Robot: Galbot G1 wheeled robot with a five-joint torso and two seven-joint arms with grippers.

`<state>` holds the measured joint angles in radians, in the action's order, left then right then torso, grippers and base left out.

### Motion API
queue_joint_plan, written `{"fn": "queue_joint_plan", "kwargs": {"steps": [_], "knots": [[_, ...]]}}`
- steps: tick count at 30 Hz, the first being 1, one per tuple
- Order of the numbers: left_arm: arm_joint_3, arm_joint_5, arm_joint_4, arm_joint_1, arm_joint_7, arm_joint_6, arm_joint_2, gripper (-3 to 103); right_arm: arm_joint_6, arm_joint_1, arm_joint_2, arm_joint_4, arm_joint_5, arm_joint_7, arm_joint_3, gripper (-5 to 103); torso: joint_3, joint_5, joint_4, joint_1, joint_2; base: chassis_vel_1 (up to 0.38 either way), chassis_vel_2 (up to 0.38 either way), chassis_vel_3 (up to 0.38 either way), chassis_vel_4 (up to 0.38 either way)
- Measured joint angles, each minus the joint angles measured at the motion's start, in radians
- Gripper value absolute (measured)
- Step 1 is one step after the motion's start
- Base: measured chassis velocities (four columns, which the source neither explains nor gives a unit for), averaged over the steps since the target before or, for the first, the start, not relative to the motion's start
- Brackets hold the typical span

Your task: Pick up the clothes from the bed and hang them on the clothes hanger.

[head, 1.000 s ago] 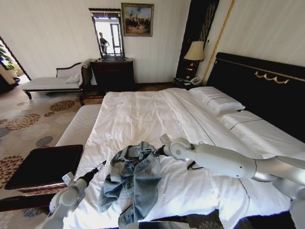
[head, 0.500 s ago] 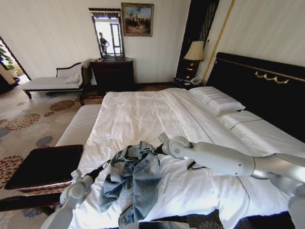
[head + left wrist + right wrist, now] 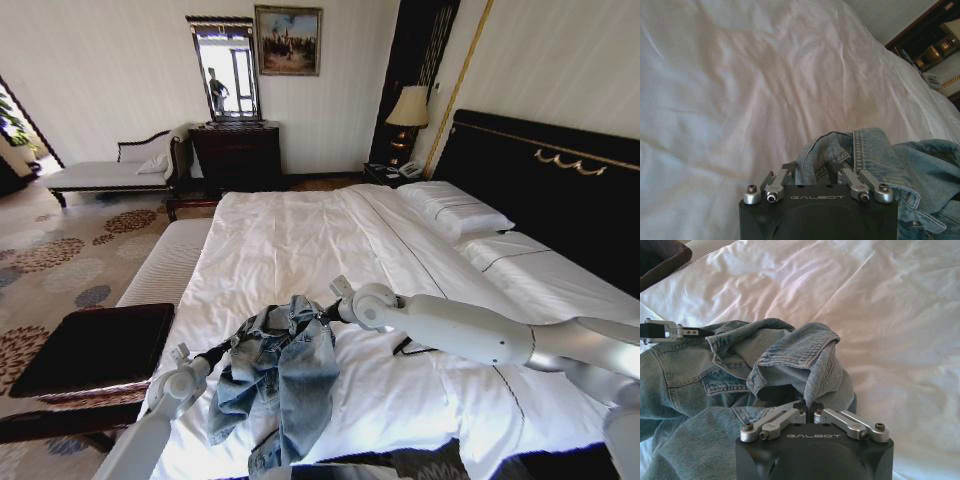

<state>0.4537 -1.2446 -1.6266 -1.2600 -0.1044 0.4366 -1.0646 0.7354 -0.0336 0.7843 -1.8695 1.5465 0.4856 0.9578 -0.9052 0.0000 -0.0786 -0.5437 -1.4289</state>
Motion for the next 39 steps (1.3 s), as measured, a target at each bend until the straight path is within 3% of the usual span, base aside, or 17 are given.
{"fn": "queue_joint_plan", "kwargs": {"steps": [3,6,9,11,13,21,25,27,31,32,36,39], "knots": [[-0.029,0.020,0.021,0.024,-0.001,0.008,0.001,32,0.000,-0.001,0.004,0.000,0.005,0.002,-0.002,2,0.000,0.0001,0.0002,0.000,0.000,0.000,0.000,0.000,0.000],[-0.034,0.024,0.023,0.032,-0.006,0.008,-0.002,34,0.000,-0.004,0.005,0.000,0.009,0.004,-0.003,2,0.000,0.0000,0.0001,0.000,0.000,0.000,0.000,0.000,0.000],[-0.032,0.024,0.016,0.027,-0.013,0.008,-0.006,19,0.000,-0.006,0.003,0.000,0.013,0.007,-0.008,2,0.000,0.0000,0.0001,0.000,0.000,0.000,0.000,0.000,0.000],[-0.031,0.024,0.015,0.025,-0.014,0.007,-0.006,19,0.000,-0.005,0.003,0.000,0.013,0.007,-0.009,2,0.000,0.0000,0.0001,0.000,0.000,0.000,0.000,0.000,0.000],[-0.021,0.024,0.003,0.011,-0.021,0.003,-0.006,3,0.000,0.006,-0.002,0.000,0.013,0.007,-0.023,2,0.000,-0.0001,0.0000,0.000,0.000,0.000,0.000,0.000,0.000],[0.023,0.035,-0.064,-0.038,-0.031,-0.007,0.013,1,0.000,0.061,-0.012,-0.013,-0.001,0.009,-0.071,2,0.000,-0.0003,0.0000,0.000,0.000,0.000,0.000,0.000,0.000],[0.076,0.079,-0.162,-0.091,-0.029,-0.026,0.051,1,-0.001,0.111,-0.026,-0.025,-0.032,0.006,-0.137,2,0.000,-0.0001,0.0000,0.000,0.000,0.000,0.000,0.000,0.000],[0.098,0.109,-0.208,-0.109,-0.030,-0.031,0.069,1,-0.010,0.123,-0.032,-0.028,-0.069,-0.006,-0.161,2,0.000,-0.0001,0.0001,0.000,0.000,0.000,0.000,0.000,0.000],[0.182,0.145,-0.340,-0.151,-0.058,-0.046,0.133,1,-0.083,0.170,-0.059,-0.050,-0.251,-0.081,-0.231,2,0.000,0.0000,0.0001,0.000,0.000,0.000,0.000,0.000,0.000],[0.182,0.145,-0.340,-0.151,-0.058,-0.046,0.133,1,-0.083,0.170,-0.059,-0.050,-0.251,-0.081,-0.231,2,0.000,0.0000,0.0001,0.000,0.000,0.000,0.000,0.000,0.000],[0.266,0.218,-0.406,-0.159,-0.107,-0.077,0.196,1,-0.157,0.269,-0.075,-0.072,-0.427,-0.130,-0.333,2,0.000,-0.0001,0.0001,0.000,0.000,0.000,0.000,0.000,0.000],[0.290,0.229,-0.427,-0.162,-0.119,-0.082,0.225,1,-0.181,0.320,-0.078,-0.081,-0.485,-0.144,-0.387,2,0.000,0.0000,0.0003,0.000,0.000,0.000,0.000,0.000,0.000]]}}
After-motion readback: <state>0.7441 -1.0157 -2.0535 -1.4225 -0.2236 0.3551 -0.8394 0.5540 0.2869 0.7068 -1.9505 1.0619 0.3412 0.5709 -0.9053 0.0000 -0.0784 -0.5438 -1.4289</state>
